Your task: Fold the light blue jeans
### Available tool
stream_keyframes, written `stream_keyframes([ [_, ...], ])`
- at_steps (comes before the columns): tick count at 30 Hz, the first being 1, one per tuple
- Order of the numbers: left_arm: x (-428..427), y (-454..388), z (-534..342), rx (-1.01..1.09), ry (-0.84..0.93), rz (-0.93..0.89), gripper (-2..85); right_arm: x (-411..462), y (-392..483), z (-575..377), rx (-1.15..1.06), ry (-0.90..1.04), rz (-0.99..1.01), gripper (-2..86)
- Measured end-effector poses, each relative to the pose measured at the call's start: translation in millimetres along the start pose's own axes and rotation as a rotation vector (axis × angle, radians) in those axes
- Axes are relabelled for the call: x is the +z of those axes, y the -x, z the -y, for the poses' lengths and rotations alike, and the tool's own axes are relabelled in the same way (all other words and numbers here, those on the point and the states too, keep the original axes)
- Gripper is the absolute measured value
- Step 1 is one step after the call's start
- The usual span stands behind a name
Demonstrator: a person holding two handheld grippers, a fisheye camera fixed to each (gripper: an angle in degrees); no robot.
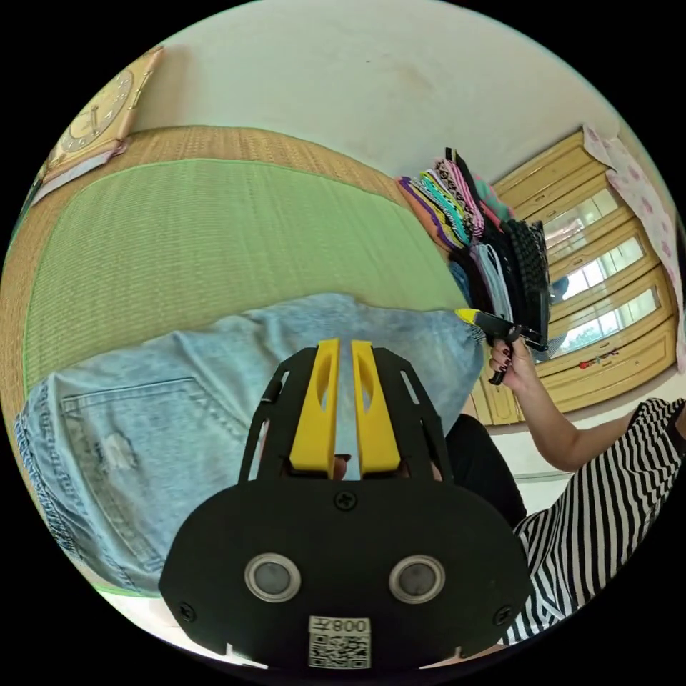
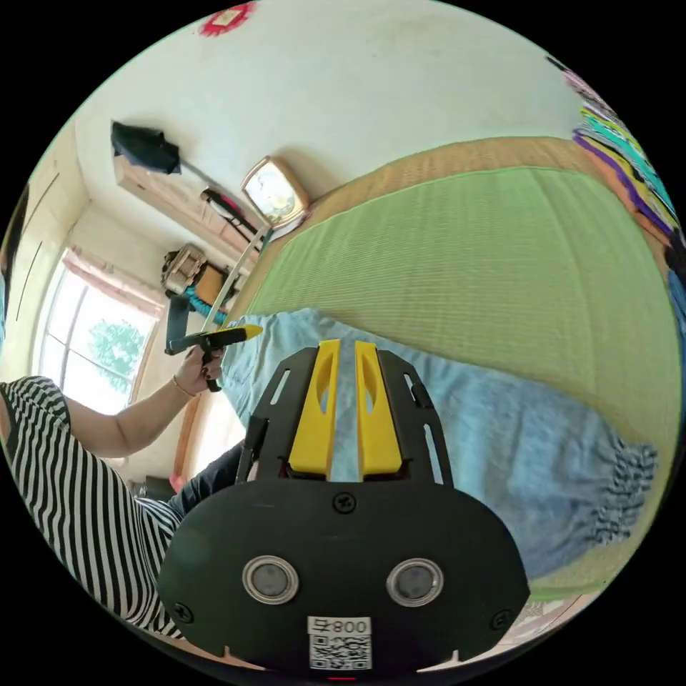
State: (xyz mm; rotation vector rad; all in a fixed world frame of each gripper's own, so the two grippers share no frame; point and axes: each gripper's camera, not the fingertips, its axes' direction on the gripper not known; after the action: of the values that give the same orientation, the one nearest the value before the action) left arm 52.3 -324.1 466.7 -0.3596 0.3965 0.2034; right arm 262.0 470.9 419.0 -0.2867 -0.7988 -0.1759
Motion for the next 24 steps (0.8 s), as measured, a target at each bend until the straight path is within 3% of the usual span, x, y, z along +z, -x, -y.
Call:
stream_keyframes([
  [2, -12, 33, -11, -0.040, 0.078, 0.121, 0.9, 47, 24, 47, -0.103, 0.105, 0.086, 6.9],
  [5, -9, 59, -37, -0.070, 0.190, 0.160, 0.4, 103, 42, 98, -0.172, 0.251, 0.157, 8.3],
  [12, -41, 83, -71, -0.072, 0.061, 0.130, 0.1, 173, 46, 162, -0.203, 0.511, 0.134, 9.6],
  [14, -52, 89, -80, -0.054, 0.044, 0.140, 0.2, 191, 40, 162, -0.170, 0.632, 0.241, 8.5],
  [19, -81, 99, -99, -0.070, -0.010, 0.094, 0.6, 145, 64, 134, -0.276, 0.482, 0.391, 6.1],
  [24, -126, 106, -121, -0.105, -0.158, -0.009, 3.0, 128, 93, 80, -0.356, 0.405, 0.285, 6.7],
])
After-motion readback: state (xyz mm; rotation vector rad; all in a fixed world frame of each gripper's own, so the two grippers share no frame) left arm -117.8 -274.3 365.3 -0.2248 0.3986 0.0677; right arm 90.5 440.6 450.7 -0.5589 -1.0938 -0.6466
